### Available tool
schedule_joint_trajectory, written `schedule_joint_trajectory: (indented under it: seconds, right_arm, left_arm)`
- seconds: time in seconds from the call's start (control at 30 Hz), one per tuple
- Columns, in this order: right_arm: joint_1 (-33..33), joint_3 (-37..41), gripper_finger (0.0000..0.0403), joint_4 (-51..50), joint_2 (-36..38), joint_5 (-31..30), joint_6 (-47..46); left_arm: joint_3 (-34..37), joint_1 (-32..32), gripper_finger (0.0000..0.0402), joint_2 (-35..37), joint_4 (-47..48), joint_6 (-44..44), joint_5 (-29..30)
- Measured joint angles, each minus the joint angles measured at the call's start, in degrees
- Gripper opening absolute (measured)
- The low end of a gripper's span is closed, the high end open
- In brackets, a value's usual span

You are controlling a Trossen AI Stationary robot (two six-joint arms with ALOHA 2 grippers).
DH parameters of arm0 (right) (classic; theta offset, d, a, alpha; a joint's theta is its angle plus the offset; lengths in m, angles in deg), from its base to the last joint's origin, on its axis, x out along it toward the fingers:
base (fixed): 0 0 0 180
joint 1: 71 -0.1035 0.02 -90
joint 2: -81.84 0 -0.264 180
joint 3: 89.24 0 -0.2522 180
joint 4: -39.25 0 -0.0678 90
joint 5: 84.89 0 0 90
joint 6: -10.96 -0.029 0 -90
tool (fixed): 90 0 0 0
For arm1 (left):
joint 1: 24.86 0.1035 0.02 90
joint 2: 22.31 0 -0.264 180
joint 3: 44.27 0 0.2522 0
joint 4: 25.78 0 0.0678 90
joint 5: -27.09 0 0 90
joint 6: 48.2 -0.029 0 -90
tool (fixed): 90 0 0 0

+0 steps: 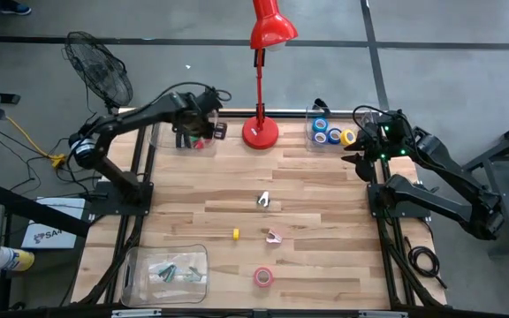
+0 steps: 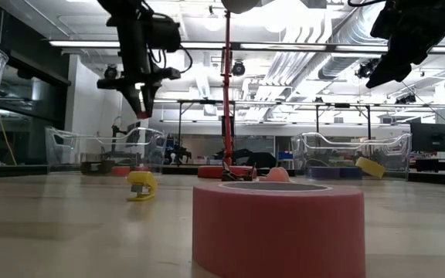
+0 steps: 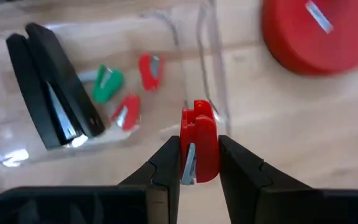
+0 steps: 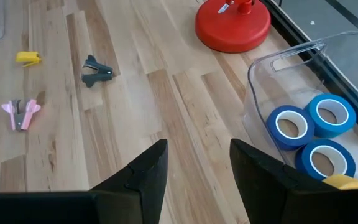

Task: Pick and place Stapler, Stapler remover, tape
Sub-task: Put the red stapler into the top left transparent bin

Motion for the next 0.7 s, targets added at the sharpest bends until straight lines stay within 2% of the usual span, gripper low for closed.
schedule_joint_trajectory:
  seconds: [0.37,0.7]
  right_arm:
    - [0.0,0.0,0.0165,0.3,0.0,-3.6,-1.1]
    - [0.0,0.0,0.0165,0.3,0.0,-3.7,-1.8]
  left_arm:
    - [0.0,6.9,0.0079,-8.2,1.1,-0.1,0.9]
    - [0.0,8.0,0.0079,-12.3,0.7,0.2,1.7]
